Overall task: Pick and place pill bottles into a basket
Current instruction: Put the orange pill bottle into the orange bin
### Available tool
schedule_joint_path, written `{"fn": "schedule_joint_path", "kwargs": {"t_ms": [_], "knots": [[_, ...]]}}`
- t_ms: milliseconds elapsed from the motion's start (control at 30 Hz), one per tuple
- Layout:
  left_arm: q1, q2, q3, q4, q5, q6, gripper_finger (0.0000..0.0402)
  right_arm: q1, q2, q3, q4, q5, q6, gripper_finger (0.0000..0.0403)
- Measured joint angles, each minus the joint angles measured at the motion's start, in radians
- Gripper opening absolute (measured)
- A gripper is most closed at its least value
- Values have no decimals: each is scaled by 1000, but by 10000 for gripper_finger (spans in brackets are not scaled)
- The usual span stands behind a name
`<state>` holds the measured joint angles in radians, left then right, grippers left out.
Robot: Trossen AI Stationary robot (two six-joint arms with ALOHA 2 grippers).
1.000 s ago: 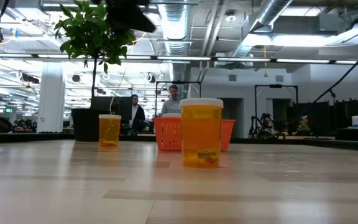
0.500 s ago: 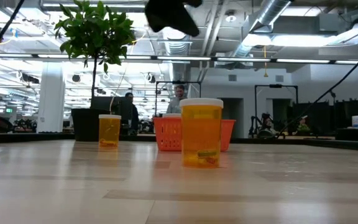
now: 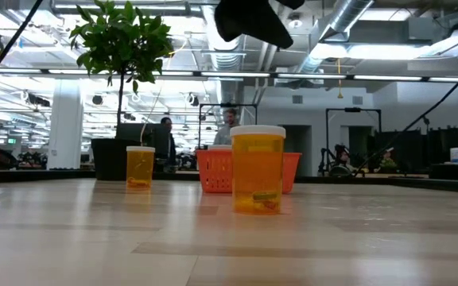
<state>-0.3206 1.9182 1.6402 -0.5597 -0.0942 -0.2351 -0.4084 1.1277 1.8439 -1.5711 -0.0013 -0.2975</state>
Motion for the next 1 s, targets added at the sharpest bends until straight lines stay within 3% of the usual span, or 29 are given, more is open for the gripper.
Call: {"fn": "schedule_joint_path", "kwargs": {"t_ms": [167,500,1000], "knots": [[-3,0,0,41,-8,-3,249,0,-2,0,0,0,-3,296],[8,0,0,13,52,-196,249,1,-2,0,0,0,-3,296],[27,0,0,-114,38,-161,249,1,-2,0,0,-1,5,296]]}}
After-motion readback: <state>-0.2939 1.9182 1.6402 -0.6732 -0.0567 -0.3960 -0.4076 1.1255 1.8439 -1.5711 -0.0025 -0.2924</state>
